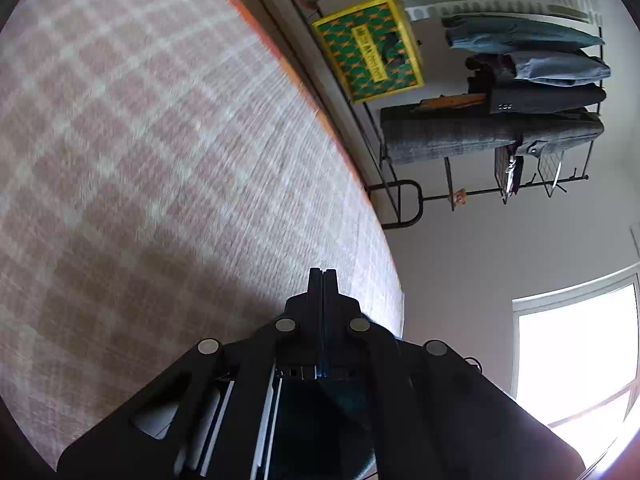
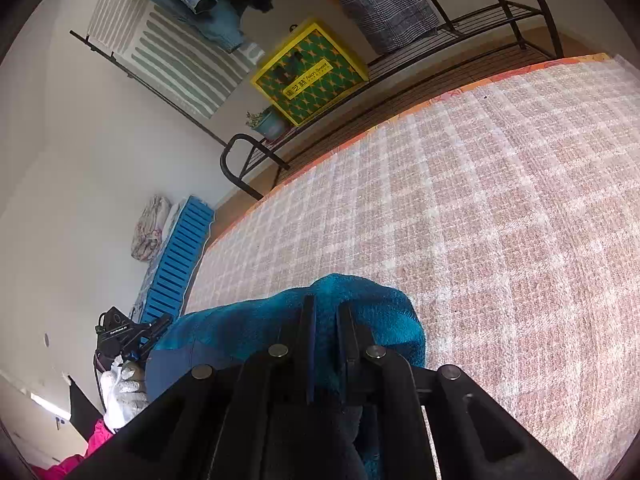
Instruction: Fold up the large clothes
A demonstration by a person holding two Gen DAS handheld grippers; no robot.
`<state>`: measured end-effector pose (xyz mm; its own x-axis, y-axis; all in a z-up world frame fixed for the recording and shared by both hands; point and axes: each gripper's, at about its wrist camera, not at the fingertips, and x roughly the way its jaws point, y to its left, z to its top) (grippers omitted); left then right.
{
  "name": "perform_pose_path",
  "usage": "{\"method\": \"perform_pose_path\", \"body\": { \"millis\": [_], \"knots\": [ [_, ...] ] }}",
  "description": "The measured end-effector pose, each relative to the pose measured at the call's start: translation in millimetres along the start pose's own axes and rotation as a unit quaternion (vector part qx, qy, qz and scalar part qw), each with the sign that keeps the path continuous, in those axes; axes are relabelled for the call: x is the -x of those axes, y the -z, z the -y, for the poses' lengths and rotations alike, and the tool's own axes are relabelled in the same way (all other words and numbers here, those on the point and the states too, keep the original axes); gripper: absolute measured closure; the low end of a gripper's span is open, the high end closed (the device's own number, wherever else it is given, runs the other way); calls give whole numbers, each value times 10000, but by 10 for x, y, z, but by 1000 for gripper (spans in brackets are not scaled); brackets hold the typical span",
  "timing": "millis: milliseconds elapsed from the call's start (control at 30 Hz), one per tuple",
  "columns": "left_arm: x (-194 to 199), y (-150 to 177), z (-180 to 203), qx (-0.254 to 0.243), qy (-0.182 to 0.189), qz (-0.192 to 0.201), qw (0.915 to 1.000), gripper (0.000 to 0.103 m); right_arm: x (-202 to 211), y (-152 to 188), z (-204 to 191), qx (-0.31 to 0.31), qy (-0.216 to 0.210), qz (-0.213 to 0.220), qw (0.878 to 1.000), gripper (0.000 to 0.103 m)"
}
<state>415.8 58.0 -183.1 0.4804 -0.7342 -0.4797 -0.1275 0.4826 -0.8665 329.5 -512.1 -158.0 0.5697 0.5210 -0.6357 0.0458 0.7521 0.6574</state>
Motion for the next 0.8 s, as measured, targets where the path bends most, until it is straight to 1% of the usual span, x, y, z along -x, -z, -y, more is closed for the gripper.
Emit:
{"method": "perform_pose_path", "body": {
  "millis": [33, 100, 133, 167, 200, 267, 333, 367, 400, 467, 500, 533, 567, 600, 633, 667, 700, 733, 767, 800],
  "knots": [
    [62, -48, 66, -161, -86, 113, 9998, 103, -59, -12, 19, -13, 104, -110, 9999, 97],
    [59, -73, 152, -210, 26, -87, 9997, 103, -166, -16, 19, 191, 442, -222, 9986, 93],
    [50, -46, 233, -387, -83, -159, 9991, 103, -190, -22, 11, 266, 612, -254, 9974, 90],
    [47, 13, 352, -727, -281, -137, 9969, 103, -174, -31, 5, 305, 743, -236, 9965, 83],
    [41, 90, 487, -1107, -458, -108, 9927, 103, -131, -39, -23, 360, 863, -197, 9954, 74],
    [11, 248, 721, -1563, -562, -196, 9859, 103, 21, -49, -126, 570, 1148, -22, 9918, 73],
    [-22, 412, 956, -1924, -626, -183, 9791, 103, 191, -17, -293, 947, 1414, 194, 9852, 73],
    [-46, 498, 1046, -2089, -668, -179, 9755, 103, 259, 11, -393, 1103, 1473, 301, 9825, 73],
    [-77, 576, 1123, -2193, -653, -215, 9732, 103, 317, 54, -511, 1275, 1423, 446, 9806, 73],
    [-191, 727, 1238, -2340, -601, -388, 9696, 103, 382, 160, -768, 1634, 1167, 670, 9773, 72],
    [-251, 788, 1285, -2416, -605, -458, 9674, 103, 372, 208, -893, 1804, 987, 674, 9763, 71],
    [-304, 851, 1321, -2538, -654, -495, 9638, 103, 330, 256, -1007, 1954, 834, 611, 9753, 71],
    [-372, 921, 1342, -2712, -772, -506, 9581, 103, 256, 299, -1095, 2062, 750, 476, 9745, 71],
    [-422, 982, 1339, -2884, -913, -491, 9519, 103, 151, 349, -1161, 2173, 680, 253, 9734, 71],
    [-493, 1055, 1298, -3106, -1140, -488, 9424, 103, 22, 403, -1208, 2311, 669, -17, 9706, 71],
    [-560, 1111, 1216, -3287, -1392, -517, 9327, 103, -115, 472, -1222, 2438, 786, -250, 9663, 71],
    [-623, 1155, 1073, -3365, -1589, -540, 9266, 103, -238, 554, -1186, 2523, 902, -414, 9626, 71],
    [-672, 1165, 890, -3281, -1685, -593, 9276, 103, -364, 635, -1112, 2528, 947, -600, 9610, 71],
    [-712, 1158, 688, -3092, -1639, -679, 9343, 101, -464, 703, -1003, 2464, 962, -754, 9614, 73],
    [-720, 1144, 542, -3009, -1407, -703, 9406, 100, -540, 770, -891, 2382, 936, -831, 9631, 74]
  ]
}}
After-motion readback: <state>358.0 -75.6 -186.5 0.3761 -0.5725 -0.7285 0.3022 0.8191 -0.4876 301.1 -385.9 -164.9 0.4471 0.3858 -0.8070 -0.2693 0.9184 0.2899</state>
